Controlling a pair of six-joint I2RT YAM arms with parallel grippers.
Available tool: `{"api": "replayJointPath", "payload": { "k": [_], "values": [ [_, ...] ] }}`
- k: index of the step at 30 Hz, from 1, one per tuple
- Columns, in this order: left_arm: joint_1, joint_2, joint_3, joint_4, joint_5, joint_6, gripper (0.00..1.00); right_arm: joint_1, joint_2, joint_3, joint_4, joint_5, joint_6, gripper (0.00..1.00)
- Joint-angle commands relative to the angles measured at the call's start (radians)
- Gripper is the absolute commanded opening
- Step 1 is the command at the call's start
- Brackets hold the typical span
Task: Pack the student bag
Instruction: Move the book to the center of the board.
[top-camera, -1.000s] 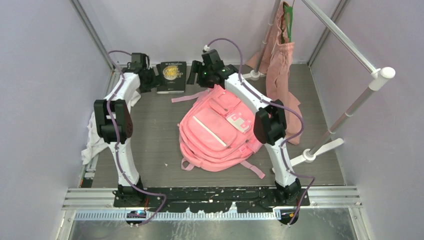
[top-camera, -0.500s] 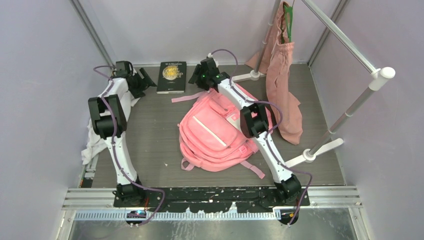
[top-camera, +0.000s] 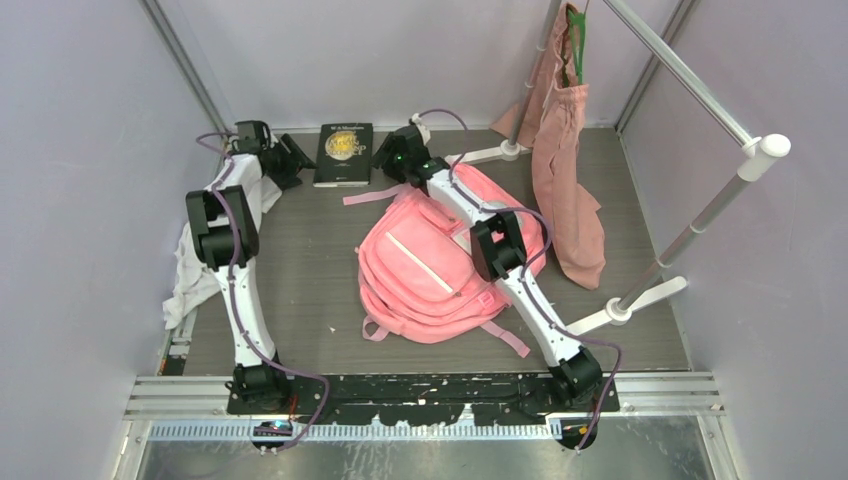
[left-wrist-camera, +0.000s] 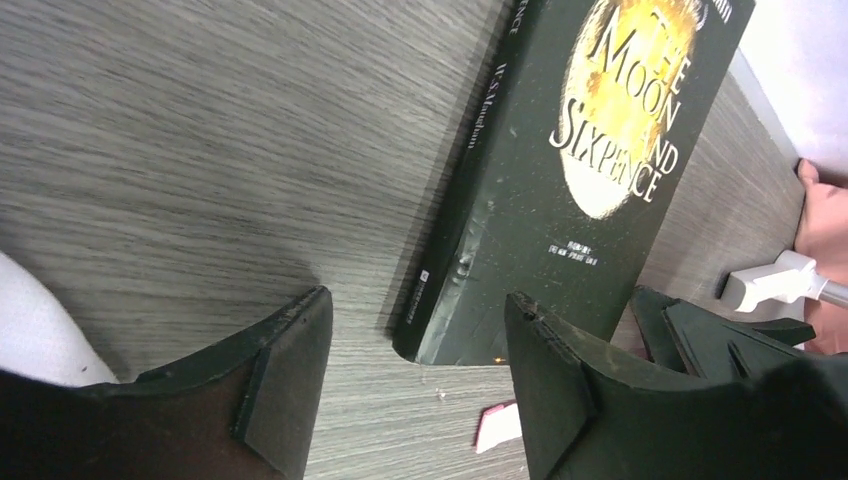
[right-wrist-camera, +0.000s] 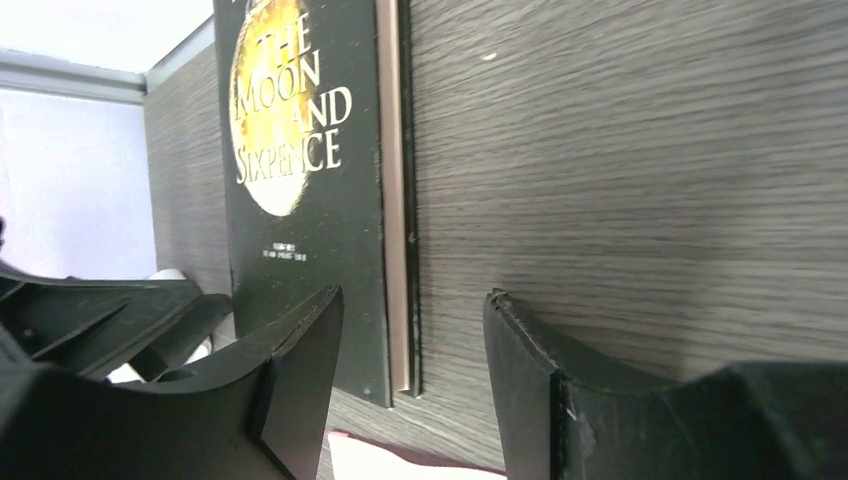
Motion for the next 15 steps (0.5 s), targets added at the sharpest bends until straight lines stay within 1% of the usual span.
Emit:
{"api": "replayJointPath", "payload": {
  "k": [1,4,6,8,11,13,14,15],
  "values": [
    [-0.005,0.006,0.025,0.046,0.061,-0.029,0.63,0.044,0.025,0.067,0.08,0.006,0.029,0.59],
    [-0.009,-0.019,-0.013,0.079,0.072,-0.035,0.6,0.062,0.044,0.071,0.116,-0.021,0.059,0.59],
    [-0.009,-0.039,-0.042,0.102,0.08,-0.036,0.59,0.069,0.05,0.068,0.125,-0.035,0.069,0.56],
    [-0.013,-0.053,-0.066,0.12,0.106,-0.034,0.54,0.073,0.04,0.049,0.128,-0.046,0.069,0.51],
    [-0.017,-0.066,-0.082,0.124,0.148,-0.034,0.44,0.07,0.009,-0.006,0.145,-0.049,0.089,0.37],
    [-0.023,-0.073,-0.097,0.128,0.157,-0.033,0.4,0.063,0.002,-0.028,0.163,-0.074,0.131,0.26],
    [-0.025,-0.077,-0.107,0.13,0.158,-0.032,0.39,0.06,0.003,-0.03,0.169,-0.091,0.15,0.22],
    [-0.027,-0.081,-0.118,0.136,0.162,-0.032,0.35,0.057,0.003,-0.029,0.168,-0.104,0.158,0.18]
  ]
}}
